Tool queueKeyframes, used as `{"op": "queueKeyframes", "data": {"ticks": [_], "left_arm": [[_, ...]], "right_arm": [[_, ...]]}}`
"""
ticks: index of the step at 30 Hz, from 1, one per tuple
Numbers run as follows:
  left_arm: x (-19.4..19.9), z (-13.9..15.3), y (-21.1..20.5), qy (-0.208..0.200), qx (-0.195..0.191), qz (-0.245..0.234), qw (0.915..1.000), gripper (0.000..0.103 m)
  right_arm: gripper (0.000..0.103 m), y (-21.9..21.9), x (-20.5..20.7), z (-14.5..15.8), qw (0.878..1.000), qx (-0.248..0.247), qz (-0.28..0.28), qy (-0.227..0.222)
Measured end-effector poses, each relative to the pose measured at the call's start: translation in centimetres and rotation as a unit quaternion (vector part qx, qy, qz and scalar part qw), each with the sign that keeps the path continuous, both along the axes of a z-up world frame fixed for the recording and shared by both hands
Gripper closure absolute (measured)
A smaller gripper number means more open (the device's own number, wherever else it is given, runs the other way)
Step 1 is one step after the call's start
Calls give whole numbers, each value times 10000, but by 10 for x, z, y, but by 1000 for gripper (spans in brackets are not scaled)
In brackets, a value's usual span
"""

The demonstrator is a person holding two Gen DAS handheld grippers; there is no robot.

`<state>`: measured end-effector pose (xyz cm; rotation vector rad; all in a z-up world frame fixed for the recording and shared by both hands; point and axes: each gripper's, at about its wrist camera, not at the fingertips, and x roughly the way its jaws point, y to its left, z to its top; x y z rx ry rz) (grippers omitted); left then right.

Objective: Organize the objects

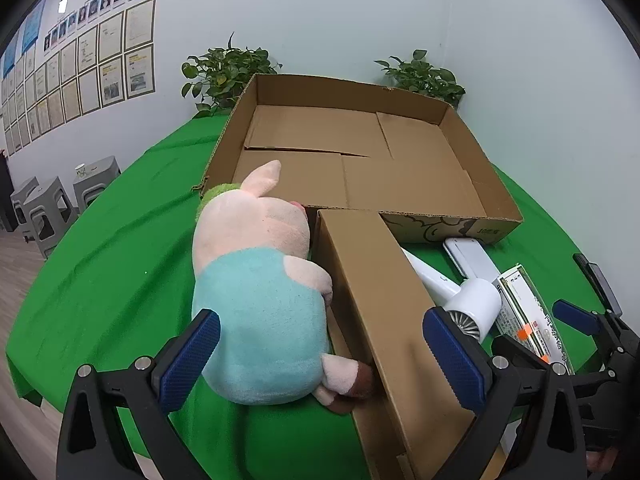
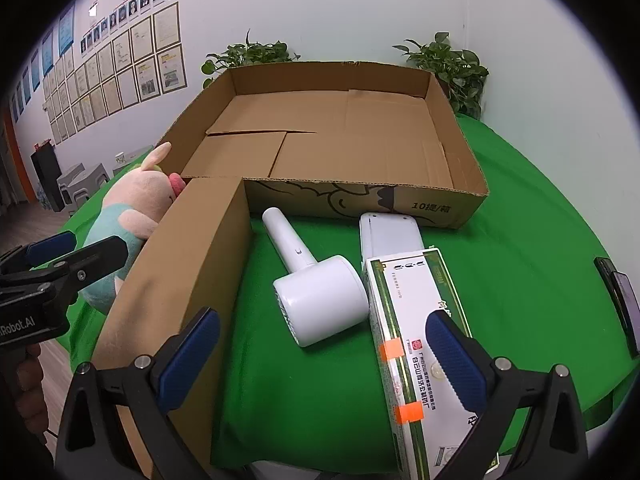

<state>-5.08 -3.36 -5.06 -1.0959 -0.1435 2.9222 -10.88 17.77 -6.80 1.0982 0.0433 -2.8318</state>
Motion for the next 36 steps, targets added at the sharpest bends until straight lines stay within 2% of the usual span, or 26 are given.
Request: {"op": "queueKeyframes", "data": {"ticks": [25,36], "left_arm": [[-1,-5,-6,-87,151,-17,9998,1],[-2,-1,-6,-49,82,-35,9999,1]], "right_arm": [[1,-5,-5,-2,10000,44,19,-70],[1,-4,-4,0,10000,-14,-19,-28]]}}
